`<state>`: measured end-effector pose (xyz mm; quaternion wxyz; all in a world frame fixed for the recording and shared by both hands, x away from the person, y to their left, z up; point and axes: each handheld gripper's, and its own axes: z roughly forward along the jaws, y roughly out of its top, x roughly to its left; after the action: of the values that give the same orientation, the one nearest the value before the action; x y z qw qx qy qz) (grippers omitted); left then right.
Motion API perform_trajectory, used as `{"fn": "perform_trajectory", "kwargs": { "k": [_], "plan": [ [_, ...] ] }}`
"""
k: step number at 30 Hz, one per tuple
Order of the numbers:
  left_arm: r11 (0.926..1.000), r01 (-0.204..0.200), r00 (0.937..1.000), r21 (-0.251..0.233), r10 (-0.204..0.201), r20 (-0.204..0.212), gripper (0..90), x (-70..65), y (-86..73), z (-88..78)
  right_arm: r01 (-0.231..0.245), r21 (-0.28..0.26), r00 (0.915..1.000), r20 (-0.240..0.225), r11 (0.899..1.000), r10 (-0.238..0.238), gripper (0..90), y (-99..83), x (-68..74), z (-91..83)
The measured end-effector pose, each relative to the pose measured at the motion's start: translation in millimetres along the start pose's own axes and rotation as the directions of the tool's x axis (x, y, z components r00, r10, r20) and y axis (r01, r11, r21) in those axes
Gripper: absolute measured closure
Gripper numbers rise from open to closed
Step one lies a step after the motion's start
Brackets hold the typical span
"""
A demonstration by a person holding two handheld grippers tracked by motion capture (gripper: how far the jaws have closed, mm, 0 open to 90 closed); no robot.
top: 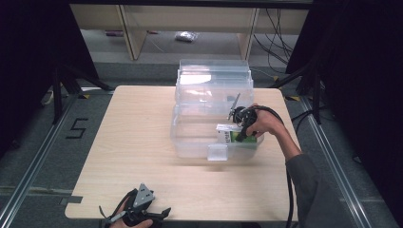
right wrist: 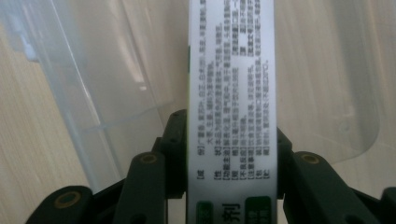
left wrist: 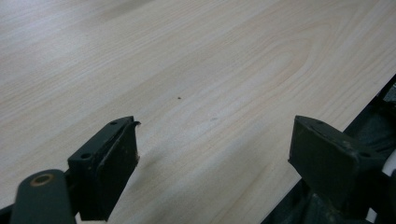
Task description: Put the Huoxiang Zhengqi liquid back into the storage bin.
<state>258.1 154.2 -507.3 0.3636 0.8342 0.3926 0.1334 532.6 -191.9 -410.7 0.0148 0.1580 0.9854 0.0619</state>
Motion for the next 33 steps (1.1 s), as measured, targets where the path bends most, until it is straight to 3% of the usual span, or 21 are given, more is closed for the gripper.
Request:
{"fn": "perform_trajectory", "kwargs": {
  "k": [4, 5, 7, 14, 15, 17, 18, 20, 21, 25, 27, 29, 32, 33],
  "plan": [
    [1.0, 0.0, 1.0, 0.0, 0.0, -0.006, 14.9, 0.3, -0.1, 0.5, -0.034, -0.028, 0.9994, 0.005, 0.999, 0.034, 59.1, -0.9, 2.9, -9.1],
    [0.9999, 0.004, 0.9999, -0.014, -0.004, -0.011, 14.9, -0.5, -0.4, 0.8, -0.02, -0.041, 0.9998, 0.005, 0.999, 0.02, 59.1, -1.5, 2.7, -11.8],
    [0.9998, 0.004, 1.0, -0.02, -0.004, -0.009, 14.9, -0.5, -0.6, 1.2, -0.028, -0.039, 0.9994, 0.019, 0.999, 0.029, 57.7, -0.9, 4.4, -17.6],
    [0.9998, 0.01, 0.9999, -0.019, -0.01, -0.003, 14.9, -0.8, -0.6, 1.7, -0.042, -0.107, 0.9988, 0.021, 0.993, 0.045, 55.0, -1.3, 7.7, -37.9],
    [0.9999, -0.014, 0.9999, 0.003, 0.014, 0.003, 14.9, 0.5, -0.3, -0.1, -0.056, -0.096, 0.998, 0.025, 0.994, 0.058, 53.9, -1.5, 9.0, -40.3],
    [0.9997, 0.008, 1.0, -0.021, -0.008, -0.002, 14.9, -0.9, -0.7, 1.7, -0.061, -0.102, 0.997, 0.041, 0.993, 0.066, 52.5, -2.0, 10.4, -44.7],
    [1.0, -0.006, 1.0, -0.007, 0.006, -0.007, 14.9, 0.6, -0.6, 1.0, -0.058, -0.11, 0.997, 0.045, 0.992, 0.063, 52.4, -2.1, 11.2, -46.7],
    [0.9992, 0.022, 0.9998, -0.032, -0.022, 0.001, 14.9, -1.5, -0.7, 2.0, -0.021, -0.141, 0.9982, 0.052, 0.99, 0.029, 51.3, -3.6, 10.9, -51.4],
    [0.9995, 0.019, 0.9998, -0.025, -0.019, -0.001, 14.9, -1.3, -0.4, 1.6, -0.049, -0.14, 0.9967, 0.057, 0.989, 0.058, 50.2, -4.3, 13.0, -53.4],
    [0.9993, 0.024, 0.9997, -0.027, -0.025, -0.006, 14.9, -1.5, -0.5, 2.1, -0.04, -0.149, 0.9966, 0.065, 0.988, 0.051, 48.1, -8.3, 15.0, -59.8],
    [0.9998, 0.012, 0.9999, -0.015, -0.012, -0.008, 14.9, -0.3, -0.3, 1.1, -0.074, -0.157, 0.9943, 0.064, 0.985, 0.085, 46.3, -11.2, 17.2, -62.9],
    [0.9998, 0.009, 0.9999, -0.018, -0.009, -0.01, 14.9, -0.1, -0.2, 1.0, -0.078, -0.166, 0.9928, 0.077, 0.983, 0.092, 44.6, -13.1, 17.2, -65.4],
    [0.9998, 0.009, 0.9999, -0.018, -0.009, -0.009, 14.9, -0.1, -0.3, 1.1, -0.098, -0.181, 0.9903, 0.08, 0.979, 0.114, 42.1, -15.1, 19.5, -67.6],
    [0.9999, -0.002, 1.0, -0.017, 0.002, -0.007, 14.9, 0.4, 0.0, 1.1, -0.121, -0.206, 0.9869, 0.08, 0.971, 0.14, 39.9, -17.0, 21.3, -69.7]
  ]
}}
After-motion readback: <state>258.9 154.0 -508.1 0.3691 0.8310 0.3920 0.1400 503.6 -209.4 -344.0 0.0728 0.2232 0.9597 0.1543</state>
